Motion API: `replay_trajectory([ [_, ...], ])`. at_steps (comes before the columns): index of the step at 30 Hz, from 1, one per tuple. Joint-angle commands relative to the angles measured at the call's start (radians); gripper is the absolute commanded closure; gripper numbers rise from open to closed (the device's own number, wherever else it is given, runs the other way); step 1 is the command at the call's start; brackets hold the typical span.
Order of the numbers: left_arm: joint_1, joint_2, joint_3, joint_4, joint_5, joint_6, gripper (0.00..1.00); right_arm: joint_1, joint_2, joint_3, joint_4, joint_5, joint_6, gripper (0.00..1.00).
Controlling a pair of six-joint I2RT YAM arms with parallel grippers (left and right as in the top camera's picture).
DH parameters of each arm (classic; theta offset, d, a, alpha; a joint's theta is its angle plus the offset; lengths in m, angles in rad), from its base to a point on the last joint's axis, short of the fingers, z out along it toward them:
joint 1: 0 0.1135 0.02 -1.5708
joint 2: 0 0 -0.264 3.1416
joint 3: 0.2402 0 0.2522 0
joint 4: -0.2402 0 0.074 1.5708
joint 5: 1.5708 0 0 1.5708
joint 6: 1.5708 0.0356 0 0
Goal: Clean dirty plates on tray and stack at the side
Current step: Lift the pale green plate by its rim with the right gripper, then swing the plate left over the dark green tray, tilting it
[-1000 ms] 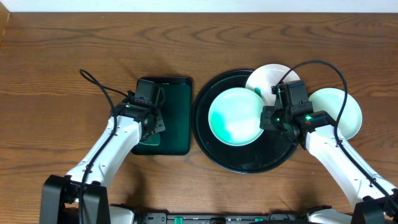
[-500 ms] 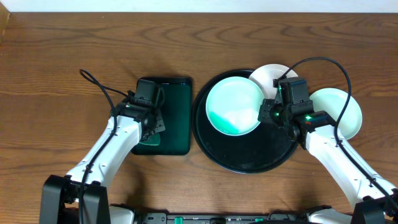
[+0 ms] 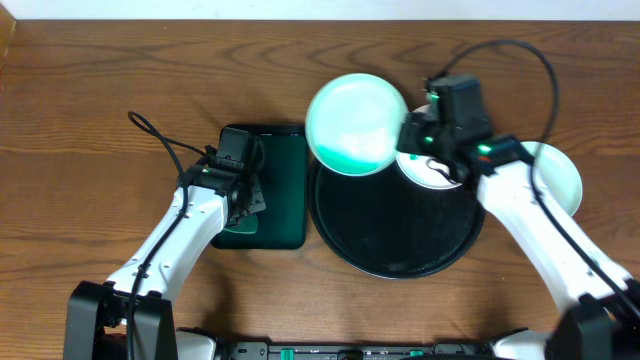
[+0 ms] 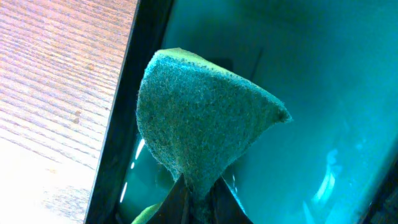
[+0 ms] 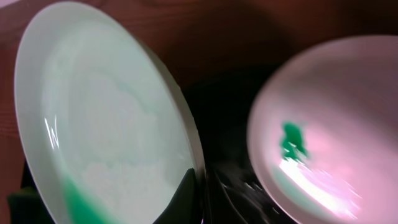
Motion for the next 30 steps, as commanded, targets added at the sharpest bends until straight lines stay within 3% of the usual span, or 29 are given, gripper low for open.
replay_trajectory([
  [1, 0.003, 0.005, -0.005, 0.0, -0.02, 0.017, 0.92, 0.077, 0.08, 0.045, 0.054, 0.069, 0.033, 0.98],
  [12, 0.003, 0.006, -0.008, -0.005, -0.02, 0.017, 0.92, 0.242, 0.154, 0.046, 0.239, 0.209, 0.032, 0.99],
  [30, 0.003, 0.005, -0.031, 0.001, -0.021, 0.018, 0.92, 0.351, 0.162, 0.048, 0.307, 0.454, 0.019, 0.99],
])
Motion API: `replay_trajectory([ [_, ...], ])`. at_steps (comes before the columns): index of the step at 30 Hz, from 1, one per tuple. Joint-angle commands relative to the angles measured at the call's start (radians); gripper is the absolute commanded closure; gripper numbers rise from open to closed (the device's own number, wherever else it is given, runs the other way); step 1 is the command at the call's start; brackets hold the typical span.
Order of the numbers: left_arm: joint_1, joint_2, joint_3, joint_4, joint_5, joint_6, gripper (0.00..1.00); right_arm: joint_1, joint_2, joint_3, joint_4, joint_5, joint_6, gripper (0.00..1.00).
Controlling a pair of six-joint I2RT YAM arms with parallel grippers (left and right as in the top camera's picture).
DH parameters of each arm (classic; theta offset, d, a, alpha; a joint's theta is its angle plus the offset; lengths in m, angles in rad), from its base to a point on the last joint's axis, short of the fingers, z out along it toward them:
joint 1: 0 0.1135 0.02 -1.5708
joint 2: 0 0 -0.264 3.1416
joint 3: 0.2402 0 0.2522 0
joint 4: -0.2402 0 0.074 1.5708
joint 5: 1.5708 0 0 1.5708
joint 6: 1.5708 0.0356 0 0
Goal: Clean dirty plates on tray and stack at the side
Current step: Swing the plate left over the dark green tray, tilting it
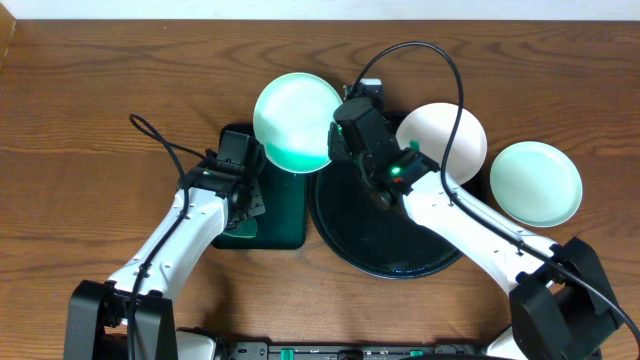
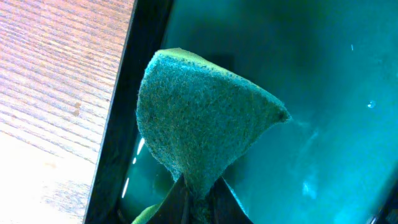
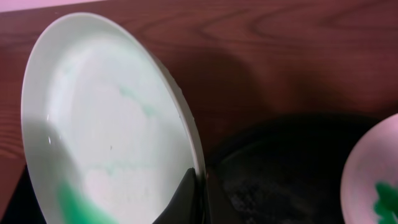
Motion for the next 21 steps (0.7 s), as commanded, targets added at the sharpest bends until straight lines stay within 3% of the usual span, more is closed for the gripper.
replay_trajectory([
  [1, 0.003, 0.005, -0.011, 0.002, -0.021, 0.017, 0.92, 0.034, 0.017, 0.027, 0.023, 0.098, -0.014, 0.99],
  [10, 0.003, 0.005, -0.011, 0.009, -0.021, 0.017, 0.92, 0.095, 0.074, 0.027, 0.122, 0.25, -0.197, 0.99],
  [21, 0.003, 0.005, -0.013, 0.01, -0.021, 0.025, 0.92, 0.163, 0.076, 0.027, 0.444, 0.375, -0.729, 0.99],
])
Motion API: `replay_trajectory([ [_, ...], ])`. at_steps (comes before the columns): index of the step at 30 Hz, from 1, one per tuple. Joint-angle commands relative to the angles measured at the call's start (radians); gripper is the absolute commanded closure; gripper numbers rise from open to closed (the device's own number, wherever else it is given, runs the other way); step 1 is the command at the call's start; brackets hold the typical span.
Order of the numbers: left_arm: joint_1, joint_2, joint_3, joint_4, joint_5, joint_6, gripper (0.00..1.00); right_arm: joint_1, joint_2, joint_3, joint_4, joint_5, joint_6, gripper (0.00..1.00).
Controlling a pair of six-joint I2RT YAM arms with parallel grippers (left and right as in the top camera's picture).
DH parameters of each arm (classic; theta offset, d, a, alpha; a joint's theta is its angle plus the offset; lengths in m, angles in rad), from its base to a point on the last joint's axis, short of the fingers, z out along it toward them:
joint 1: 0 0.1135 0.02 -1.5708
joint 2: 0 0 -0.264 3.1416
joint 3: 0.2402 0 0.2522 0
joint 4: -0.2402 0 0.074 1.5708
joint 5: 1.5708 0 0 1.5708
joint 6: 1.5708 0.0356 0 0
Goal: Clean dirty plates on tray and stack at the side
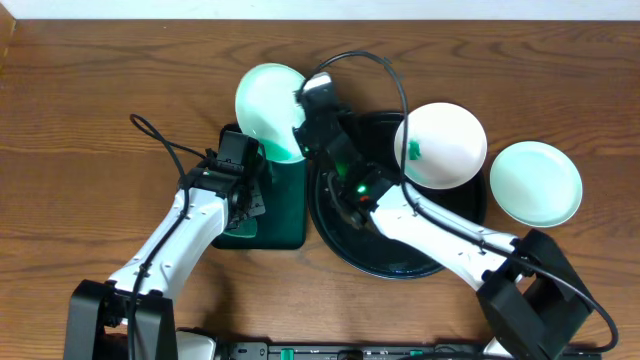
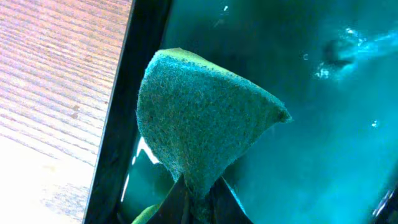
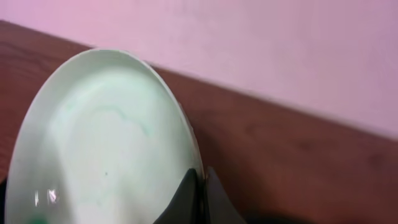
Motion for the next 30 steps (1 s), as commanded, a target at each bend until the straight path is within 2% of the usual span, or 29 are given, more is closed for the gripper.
replay_trajectory([
  [1, 0.003, 0.005, -0.01, 0.001, -0.021, 0.017, 0.93, 0.033, -0.005, 0.021, 0.074, 0.103, -0.298, 0.99],
  [13, 0.003, 0.005, -0.012, 0.005, -0.021, 0.017, 0.92, 0.118, -0.005, 0.021, 0.314, 0.222, -0.711, 0.99],
  [22, 0.003, 0.005, -0.012, 0.005, -0.021, 0.017, 0.92, 0.149, -0.005, 0.021, 0.387, 0.23, -0.814, 0.99],
  [30, 0.003, 0.005, -0.012, 0.005, -0.021, 0.017, 0.92, 0.15, -0.005, 0.021, 0.402, 0.23, -0.82, 0.99],
])
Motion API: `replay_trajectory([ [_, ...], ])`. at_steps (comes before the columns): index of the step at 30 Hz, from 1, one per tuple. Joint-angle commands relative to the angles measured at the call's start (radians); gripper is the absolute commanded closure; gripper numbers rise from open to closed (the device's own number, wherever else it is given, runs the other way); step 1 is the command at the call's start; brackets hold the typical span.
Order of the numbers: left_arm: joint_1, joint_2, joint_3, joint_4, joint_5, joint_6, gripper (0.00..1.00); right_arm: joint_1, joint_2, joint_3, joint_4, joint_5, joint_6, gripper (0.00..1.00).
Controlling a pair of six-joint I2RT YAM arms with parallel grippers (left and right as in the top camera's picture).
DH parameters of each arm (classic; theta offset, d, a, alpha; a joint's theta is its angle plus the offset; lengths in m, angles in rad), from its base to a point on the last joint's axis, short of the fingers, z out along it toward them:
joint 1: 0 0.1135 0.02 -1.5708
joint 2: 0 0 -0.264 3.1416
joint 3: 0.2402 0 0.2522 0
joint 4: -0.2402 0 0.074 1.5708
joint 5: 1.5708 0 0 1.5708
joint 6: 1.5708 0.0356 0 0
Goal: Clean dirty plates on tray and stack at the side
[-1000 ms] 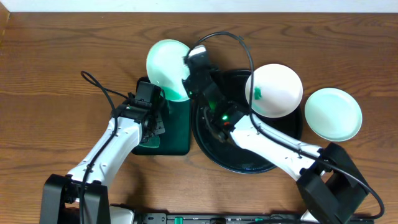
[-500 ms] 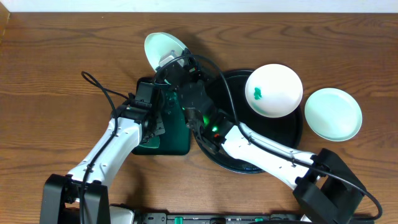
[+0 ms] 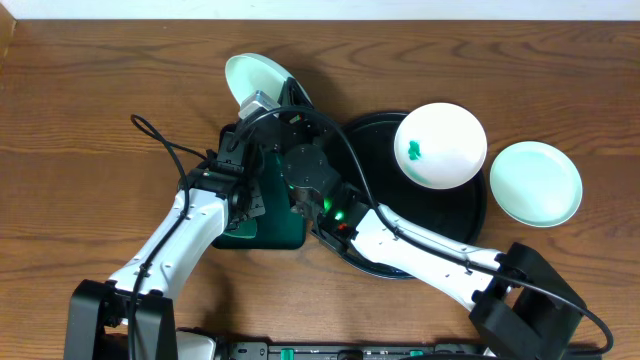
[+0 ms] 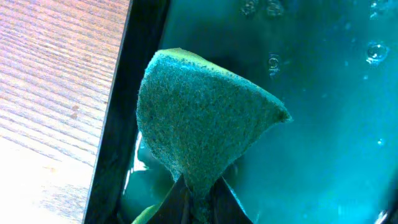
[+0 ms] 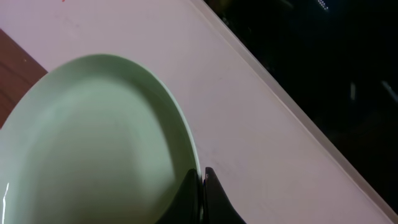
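My right gripper (image 3: 268, 100) is shut on the rim of a pale green plate (image 3: 250, 76), which is tipped steeply at the back edge of the dark green basin (image 3: 290, 238). In the right wrist view the plate (image 5: 93, 137) fills the lower left, its rim pinched by that gripper (image 5: 202, 182). My left gripper (image 4: 199, 194) is shut on a green sponge (image 4: 205, 115) over the basin's teal water (image 4: 323, 112). A white plate (image 3: 440, 145) with a green smear lies on the black round tray (image 3: 400, 255).
A clean pale green plate (image 3: 535, 183) rests on the wood to the right of the tray. My right arm (image 3: 400, 235) stretches across the tray and the basin. A black cable (image 3: 160, 145) loops beside my left arm. The table's back edge is just behind the held plate.
My right gripper has carried the pale green plate a little farther left and back, and the plate now stands steeper. Drops and ripples show on the basin water. The left gripper has not moved.
My right gripper first held the stained pale green plate over the tray's back left rim. It then held it between tray and basin, later over the basin's back corner, and now holds it on edge there. My left gripper held the sponge over the basin throughout.
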Motion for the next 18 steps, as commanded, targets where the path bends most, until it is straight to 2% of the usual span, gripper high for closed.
replay_trajectory([
  [1, 0.003, 0.005, -0.005, -0.002, -0.021, 0.01, 0.93, 0.004, -0.005, 0.018, 0.007, 0.01, -0.013, 0.99],
  [11, 0.003, 0.005, -0.005, 0.005, -0.021, 0.01, 0.92, 0.016, -0.005, 0.018, 0.007, 0.006, -0.014, 0.99],
  [14, 0.003, 0.005, -0.005, 0.005, -0.021, 0.01, 0.92, 0.016, -0.005, 0.018, 0.016, 0.022, -0.057, 0.99],
  [16, 0.003, 0.005, -0.005, 0.005, -0.021, 0.01, 0.92, 0.017, -0.005, 0.018, 0.014, 0.02, -0.004, 0.99],
  [18, 0.003, 0.005, -0.005, 0.005, -0.021, 0.01, 0.92, 0.02, -0.005, 0.017, 0.011, 0.018, -0.01, 0.99],
])
